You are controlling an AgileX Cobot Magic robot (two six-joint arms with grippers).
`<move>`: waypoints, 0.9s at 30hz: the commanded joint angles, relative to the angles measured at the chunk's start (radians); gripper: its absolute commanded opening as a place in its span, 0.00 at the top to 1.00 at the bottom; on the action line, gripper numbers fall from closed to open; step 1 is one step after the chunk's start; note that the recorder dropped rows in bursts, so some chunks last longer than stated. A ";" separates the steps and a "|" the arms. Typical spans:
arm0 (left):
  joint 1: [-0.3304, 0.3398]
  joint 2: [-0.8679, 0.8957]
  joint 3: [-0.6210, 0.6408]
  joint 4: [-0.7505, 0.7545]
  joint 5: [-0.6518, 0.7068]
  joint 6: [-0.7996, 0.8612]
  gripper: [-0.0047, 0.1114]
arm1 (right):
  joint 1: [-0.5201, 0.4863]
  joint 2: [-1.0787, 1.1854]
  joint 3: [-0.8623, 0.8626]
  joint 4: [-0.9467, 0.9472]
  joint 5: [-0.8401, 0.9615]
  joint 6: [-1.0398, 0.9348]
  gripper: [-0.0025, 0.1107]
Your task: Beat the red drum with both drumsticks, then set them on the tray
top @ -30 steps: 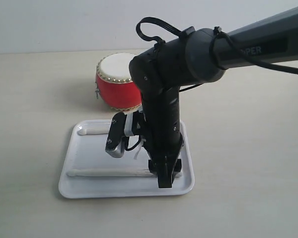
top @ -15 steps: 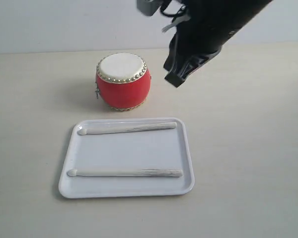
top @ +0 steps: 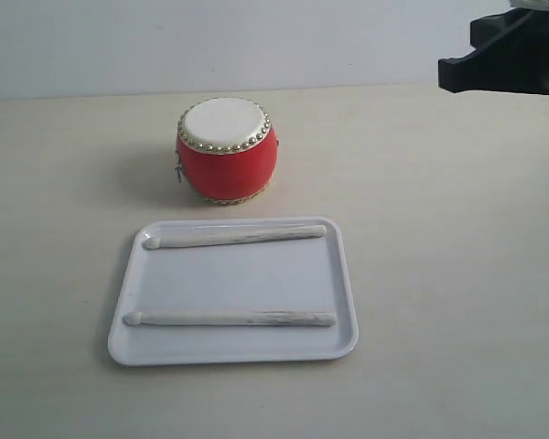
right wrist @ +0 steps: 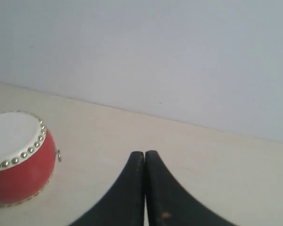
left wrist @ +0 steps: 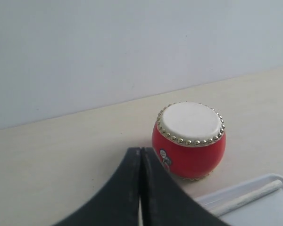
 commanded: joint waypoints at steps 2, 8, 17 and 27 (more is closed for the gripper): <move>-0.008 -0.041 0.018 0.001 -0.003 0.006 0.96 | -0.006 -0.014 0.028 0.043 -0.070 0.040 0.98; -0.008 -0.040 0.018 0.001 -0.003 0.006 0.96 | -0.004 -0.014 0.028 0.097 -0.067 0.161 0.98; -0.008 -0.040 0.018 0.001 -0.003 0.006 0.96 | -0.004 -0.014 0.028 0.097 -0.069 0.180 0.98; 0.272 -0.211 0.052 -0.123 0.282 -0.042 0.96 | -0.004 -0.014 0.028 0.097 -0.069 0.180 0.98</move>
